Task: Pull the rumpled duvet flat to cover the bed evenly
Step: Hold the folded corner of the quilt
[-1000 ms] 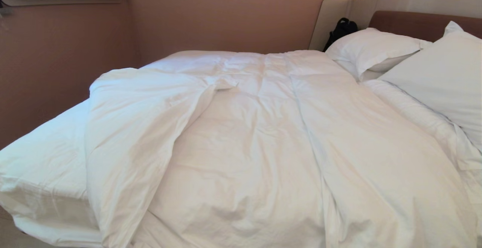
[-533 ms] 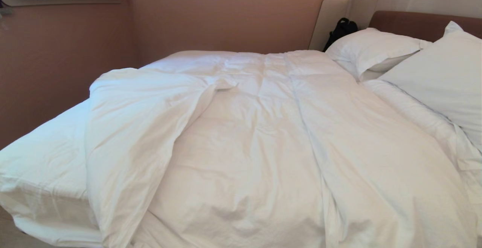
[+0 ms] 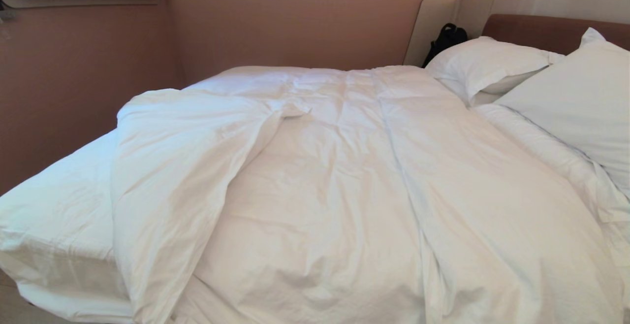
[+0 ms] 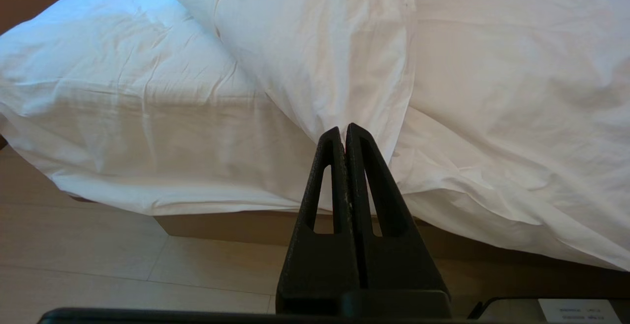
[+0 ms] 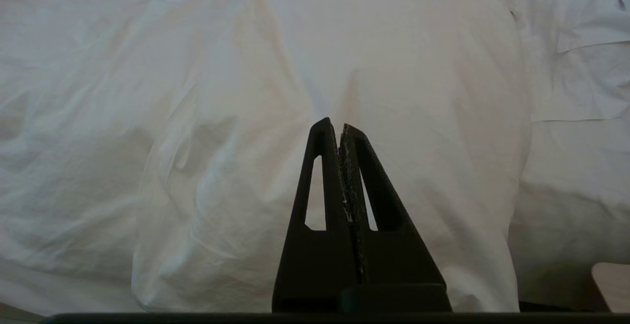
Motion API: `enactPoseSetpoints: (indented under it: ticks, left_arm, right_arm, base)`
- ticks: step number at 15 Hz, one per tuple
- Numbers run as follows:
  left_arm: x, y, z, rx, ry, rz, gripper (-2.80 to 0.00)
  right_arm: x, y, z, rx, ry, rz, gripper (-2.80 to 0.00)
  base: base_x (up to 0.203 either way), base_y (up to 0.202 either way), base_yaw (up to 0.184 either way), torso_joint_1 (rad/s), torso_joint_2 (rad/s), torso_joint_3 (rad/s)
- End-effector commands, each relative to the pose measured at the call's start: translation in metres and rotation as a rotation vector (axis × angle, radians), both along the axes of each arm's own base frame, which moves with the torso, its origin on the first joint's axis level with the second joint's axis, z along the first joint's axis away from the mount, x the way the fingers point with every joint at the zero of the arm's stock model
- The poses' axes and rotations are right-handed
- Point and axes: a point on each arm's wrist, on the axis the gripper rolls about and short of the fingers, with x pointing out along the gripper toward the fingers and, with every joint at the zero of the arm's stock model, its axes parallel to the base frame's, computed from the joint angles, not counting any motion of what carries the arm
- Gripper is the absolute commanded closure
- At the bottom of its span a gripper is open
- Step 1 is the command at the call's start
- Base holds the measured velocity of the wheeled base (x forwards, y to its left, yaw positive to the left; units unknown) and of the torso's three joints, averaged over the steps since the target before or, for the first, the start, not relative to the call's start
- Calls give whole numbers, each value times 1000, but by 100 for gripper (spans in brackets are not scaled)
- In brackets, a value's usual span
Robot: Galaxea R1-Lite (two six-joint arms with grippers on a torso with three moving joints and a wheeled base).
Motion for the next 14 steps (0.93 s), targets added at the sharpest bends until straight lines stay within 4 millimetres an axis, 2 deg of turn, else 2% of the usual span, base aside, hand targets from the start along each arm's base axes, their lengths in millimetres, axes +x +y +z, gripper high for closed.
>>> enactPoseSetpoints:
  ticks: [1, 14]
  left_arm:
    - [0, 0, 0, 0, 1, 1, 0]
    - [0, 0, 0, 3, 2, -2, 0]
  right_arm:
    - [0, 0, 0, -1, 0, 1, 0]
    - [0, 0, 0, -1, 0, 1, 0]
  base:
    - [0, 0, 0, 0, 0, 0]
    - [0, 0, 0, 0, 0, 0]
